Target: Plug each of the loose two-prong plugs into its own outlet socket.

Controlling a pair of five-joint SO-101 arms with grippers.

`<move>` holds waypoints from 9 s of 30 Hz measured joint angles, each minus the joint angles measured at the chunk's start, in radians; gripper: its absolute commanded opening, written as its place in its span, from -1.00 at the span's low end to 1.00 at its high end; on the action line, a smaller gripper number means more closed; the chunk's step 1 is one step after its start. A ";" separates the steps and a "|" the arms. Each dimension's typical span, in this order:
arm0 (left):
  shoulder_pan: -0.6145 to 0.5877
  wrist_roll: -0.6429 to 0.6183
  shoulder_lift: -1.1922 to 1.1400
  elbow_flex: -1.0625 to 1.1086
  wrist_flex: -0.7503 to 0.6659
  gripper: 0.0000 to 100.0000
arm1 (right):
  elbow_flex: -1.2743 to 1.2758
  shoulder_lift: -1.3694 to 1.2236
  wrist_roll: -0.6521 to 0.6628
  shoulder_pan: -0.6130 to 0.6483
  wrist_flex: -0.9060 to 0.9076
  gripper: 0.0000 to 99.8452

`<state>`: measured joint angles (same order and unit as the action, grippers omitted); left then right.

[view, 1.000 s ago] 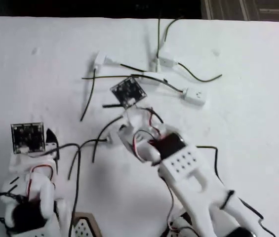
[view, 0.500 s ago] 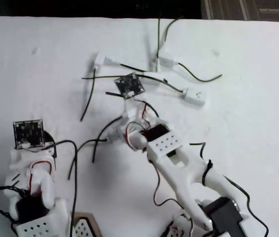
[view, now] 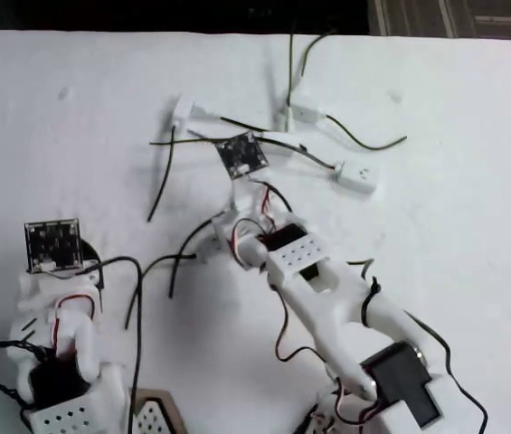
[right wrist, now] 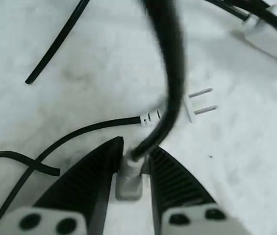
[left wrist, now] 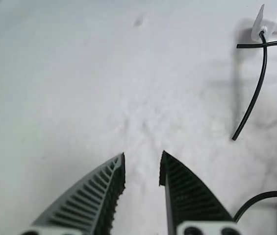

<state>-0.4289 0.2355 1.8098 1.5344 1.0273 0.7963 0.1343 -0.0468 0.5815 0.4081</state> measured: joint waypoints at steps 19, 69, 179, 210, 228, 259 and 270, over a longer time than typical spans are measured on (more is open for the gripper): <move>0.000 0.005 0.000 0.000 0.000 -0.73 | 0.025 0.035 0.043 0.000 -0.046 -0.97; 0.961 0.092 0.012 -0.425 0.273 -0.74 | 0.129 0.996 0.137 0.397 0.726 -0.97; 0.351 0.103 0.009 -0.106 0.141 -0.74 | 0.325 0.359 0.255 0.069 -0.012 -0.74; 0.351 0.103 0.011 -0.098 0.141 -0.74 | 0.278 0.350 0.288 0.075 -0.057 -0.97; 0.351 0.103 0.011 -0.098 0.141 -0.74 | -0.282 -0.020 0.293 0.060 -0.020 -0.97; 0.351 0.103 0.005 -0.080 0.123 -0.74 | 0.152 0.278 0.155 0.034 0.046 -0.97; 0.351 0.103 0.005 -0.080 0.123 -0.74 | 0.180 0.292 0.101 0.034 -0.003 -0.97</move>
<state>-0.0775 0.3383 1.8144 1.4546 1.1500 0.9759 0.4258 0.0545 0.6153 0.4051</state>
